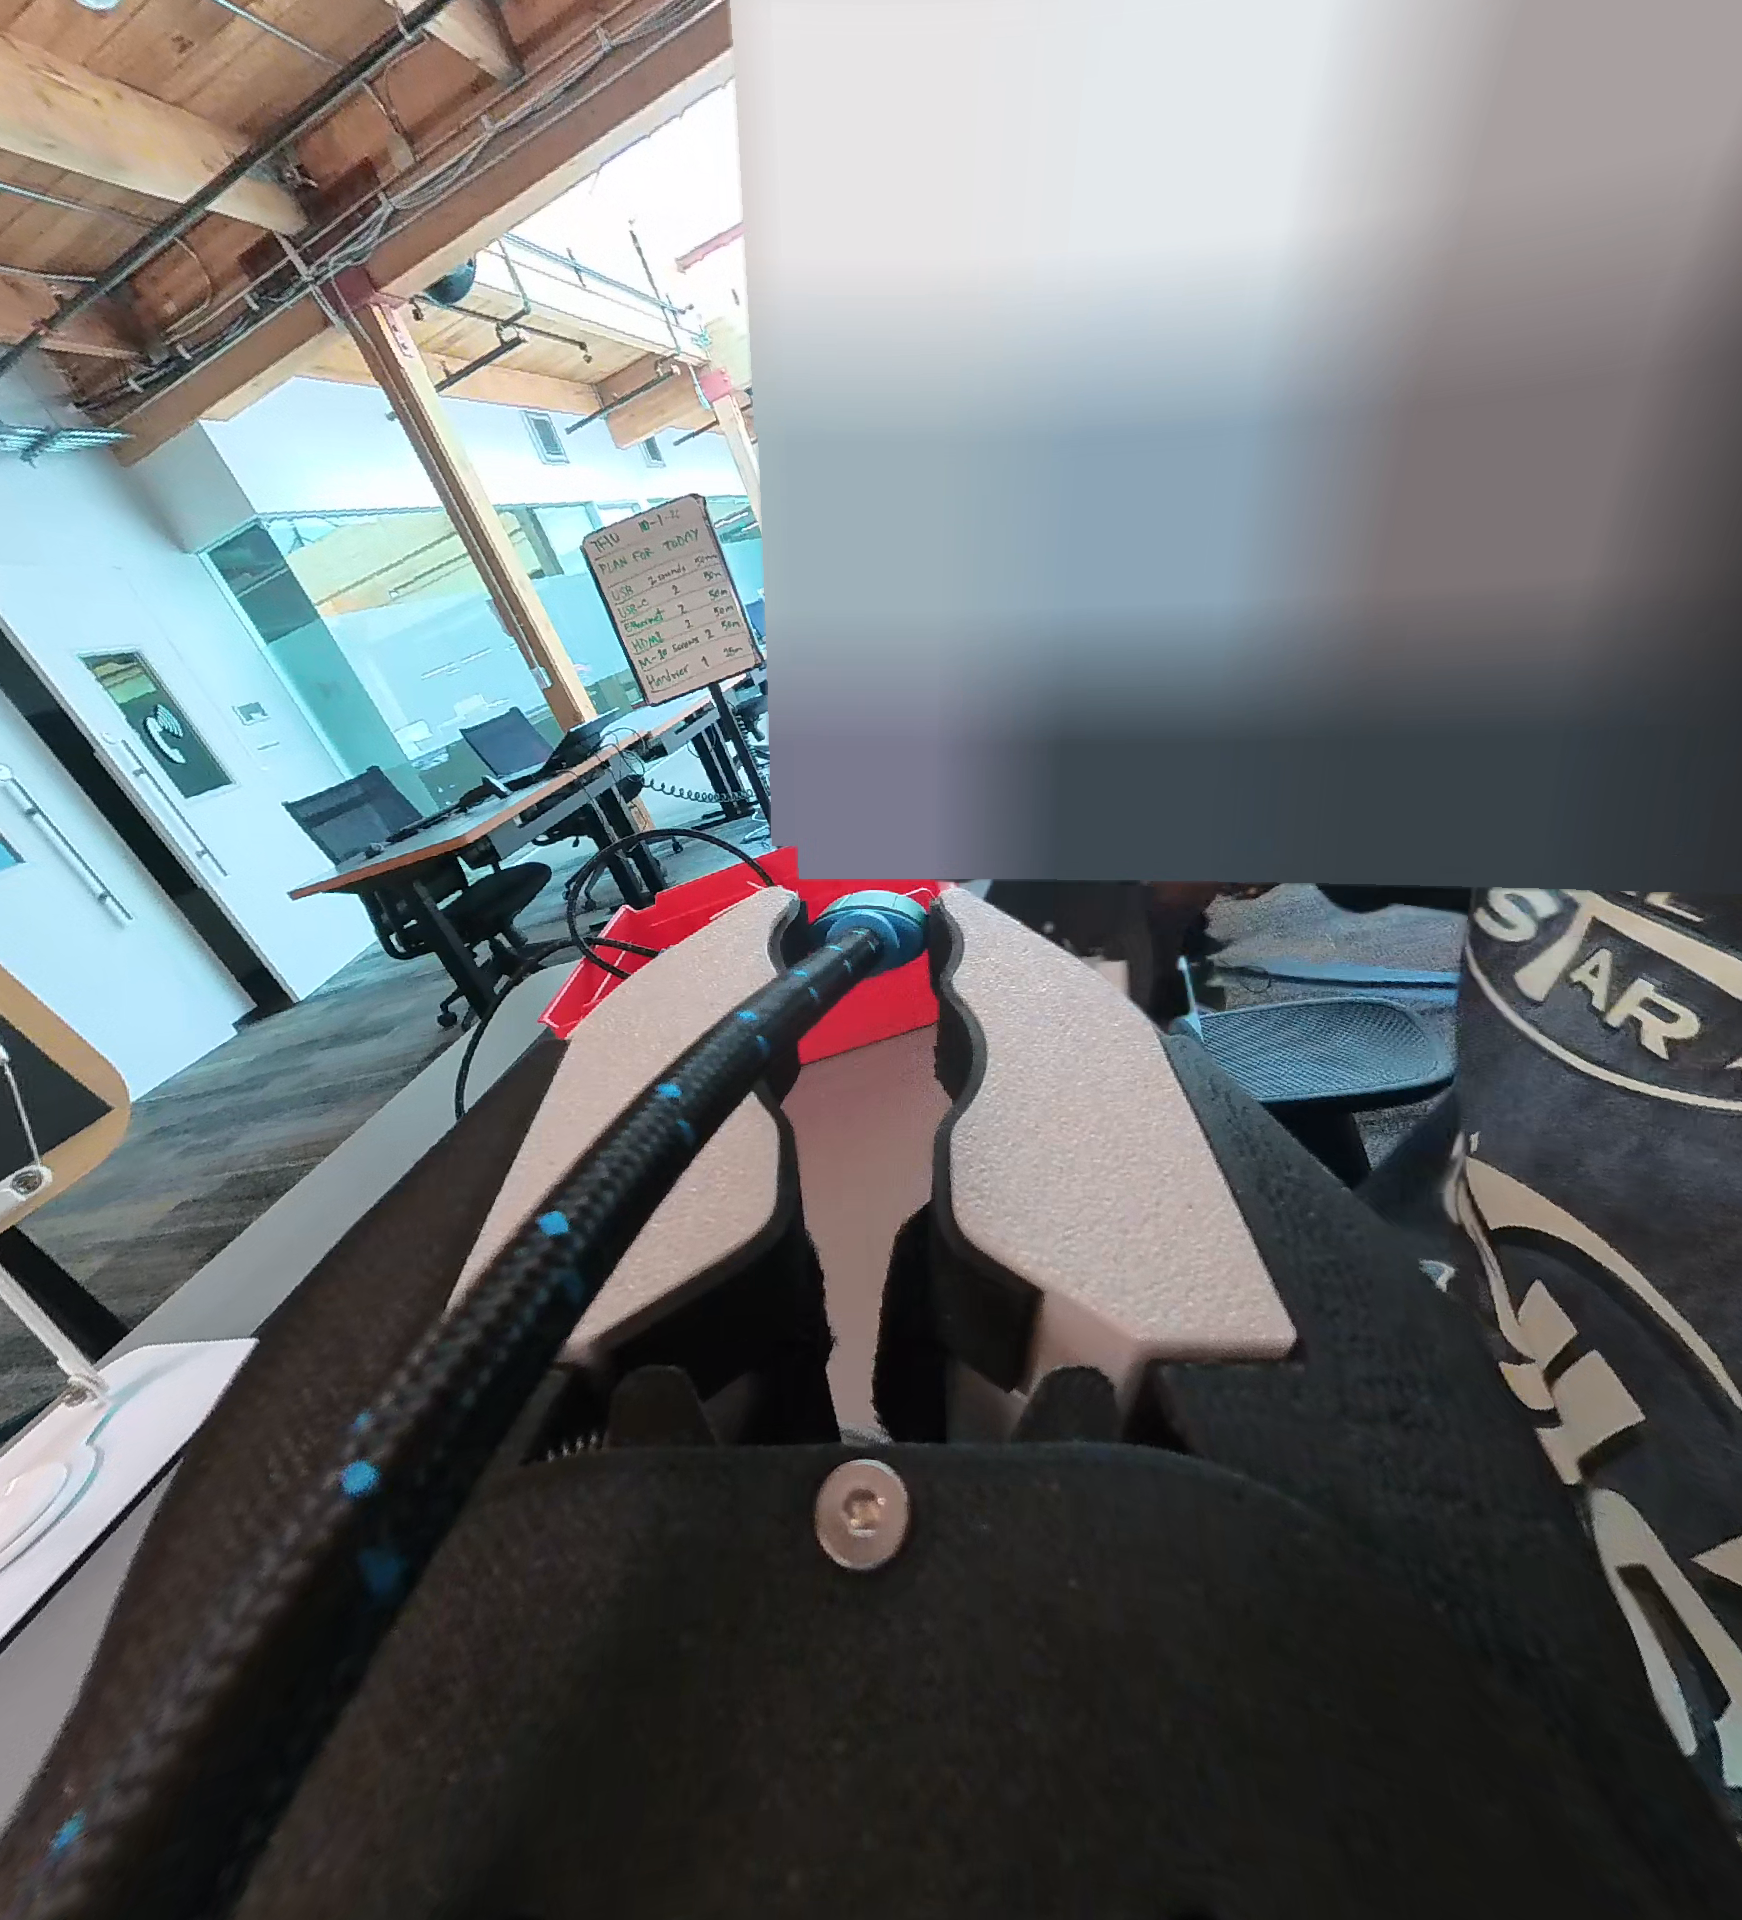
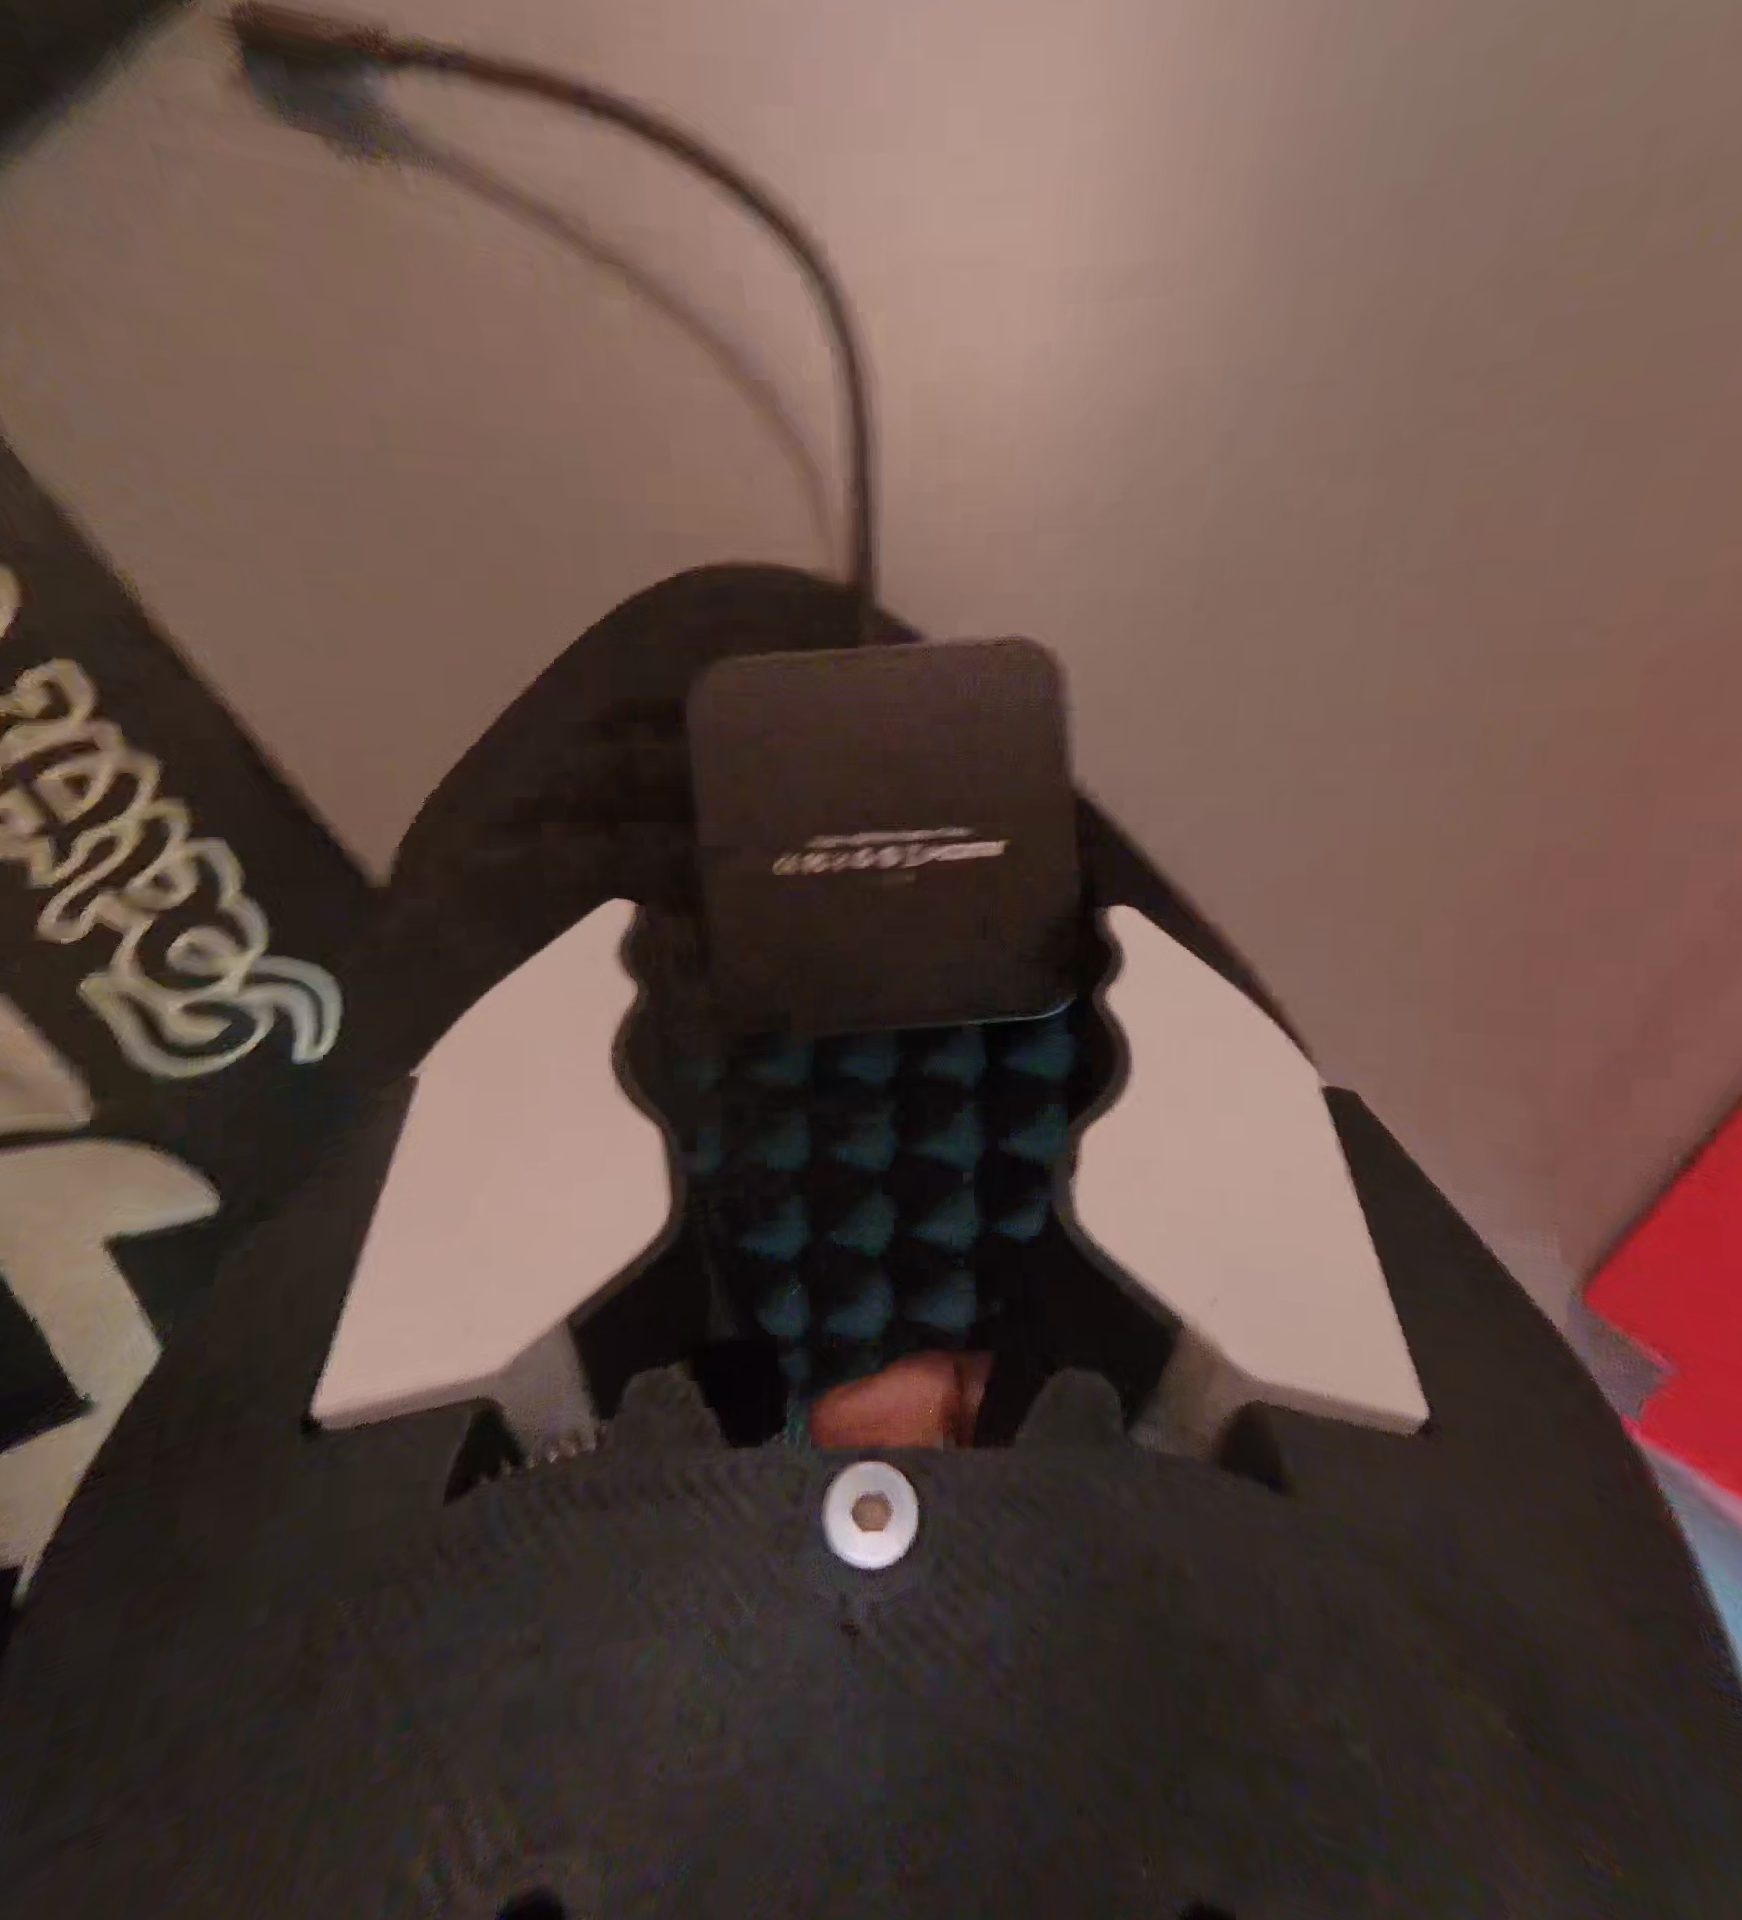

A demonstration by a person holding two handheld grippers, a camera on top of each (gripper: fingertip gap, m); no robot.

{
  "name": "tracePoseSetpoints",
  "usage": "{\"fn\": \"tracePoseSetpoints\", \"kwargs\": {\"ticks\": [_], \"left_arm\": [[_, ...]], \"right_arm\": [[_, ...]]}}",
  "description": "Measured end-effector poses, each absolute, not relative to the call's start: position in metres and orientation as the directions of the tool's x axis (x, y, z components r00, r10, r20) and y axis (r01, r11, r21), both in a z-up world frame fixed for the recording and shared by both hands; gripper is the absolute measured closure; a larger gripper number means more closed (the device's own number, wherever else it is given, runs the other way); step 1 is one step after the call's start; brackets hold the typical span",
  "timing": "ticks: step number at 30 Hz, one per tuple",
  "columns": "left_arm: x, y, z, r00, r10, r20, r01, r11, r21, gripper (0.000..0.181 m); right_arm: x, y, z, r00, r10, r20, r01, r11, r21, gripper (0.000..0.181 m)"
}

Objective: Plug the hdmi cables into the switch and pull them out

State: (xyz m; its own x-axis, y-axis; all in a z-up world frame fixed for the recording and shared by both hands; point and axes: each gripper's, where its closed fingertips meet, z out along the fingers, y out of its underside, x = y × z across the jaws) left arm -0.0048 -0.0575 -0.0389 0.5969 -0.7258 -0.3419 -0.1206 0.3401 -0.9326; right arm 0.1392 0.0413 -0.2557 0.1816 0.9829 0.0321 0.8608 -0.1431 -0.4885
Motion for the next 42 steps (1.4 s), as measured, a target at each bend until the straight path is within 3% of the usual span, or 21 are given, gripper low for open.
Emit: {"fn": "tracePoseSetpoints", "kwargs": {"ticks": [1,4,6,10,16,22,26,33,35,38,42], "left_arm": [[-0.004,-0.057,-0.039,0.596,-0.726,-0.343,-0.122,0.34,-0.933,0.16],[-0.003,-0.058,-0.039,0.592,-0.726,-0.351,-0.13,0.343,-0.93,0.16],[-0.002,-0.059,-0.039,0.587,-0.726,-0.358,-0.135,0.348,-0.928,0.16],[0.0,-0.059,-0.039,0.577,-0.734,-0.358,-0.131,0.349,-0.928,0.16],[-0.004,-0.058,-0.041,0.588,-0.722,-0.364,-0.145,0.348,-0.926,0.16],[-0.006,-0.058,-0.042,0.588,-0.734,-0.34,-0.114,0.341,-0.933,0.159],[0.006,-0.058,-0.046,0.559,-0.754,-0.345,-0.117,0.339,-0.933,0.159],[0.016,-0.055,-0.049,0.53,-0.768,-0.359,-0.127,0.347,-0.929,0.159],[0.016,-0.054,-0.052,0.53,-0.77,-0.356,-0.131,0.34,-0.931,0.159],[0.013,-0.05,-0.057,0.548,-0.757,-0.356,-0.151,0.329,-0.932,0.16],[0.014,-0.048,-0.068,0.552,-0.76,-0.343,-0.163,0.306,-0.938,0.16]], "right_arm": [[0.145,0.029,-0.255,0.149,0.989,0.019,0.882,-0.124,-0.454,0.096],[0.153,-0.008,-0.246,-0.013,0.996,-0.089,0.917,-0.024,-0.398,0.08],[0.152,-0.004,-0.232,-0.147,0.989,0.005,0.898,0.135,-0.418,0.076],[0.136,0.001,-0.204,-0.448,0.883,0.139,0.75,0.456,-0.479,0.093],[0.127,0.013,-0.24,-0.401,0.916,-0.027,0.838,0.355,-0.414,0.088],[0.124,0.01,-0.255,-0.308,0.951,0.038,0.826,0.287,-0.485,0.097],[0.123,0.009,-0.258,-0.325,0.945,-0.013,0.809,0.271,-0.522,0.098],[0.122,0.009,-0.268,-0.335,0.942,0.016,0.889,0.321,-0.325,0.103],[0.122,0.009,-0.266,-0.333,0.942,0.045,0.866,0.325,-0.381,0.104],[0.12,0.008,-0.254,-0.286,0.956,0.059,0.791,0.27,-0.549,0.105],[0.097,0.0,-0.203,-0.257,0.964,0.062,0.527,0.194,-0.827,0.105]]}}
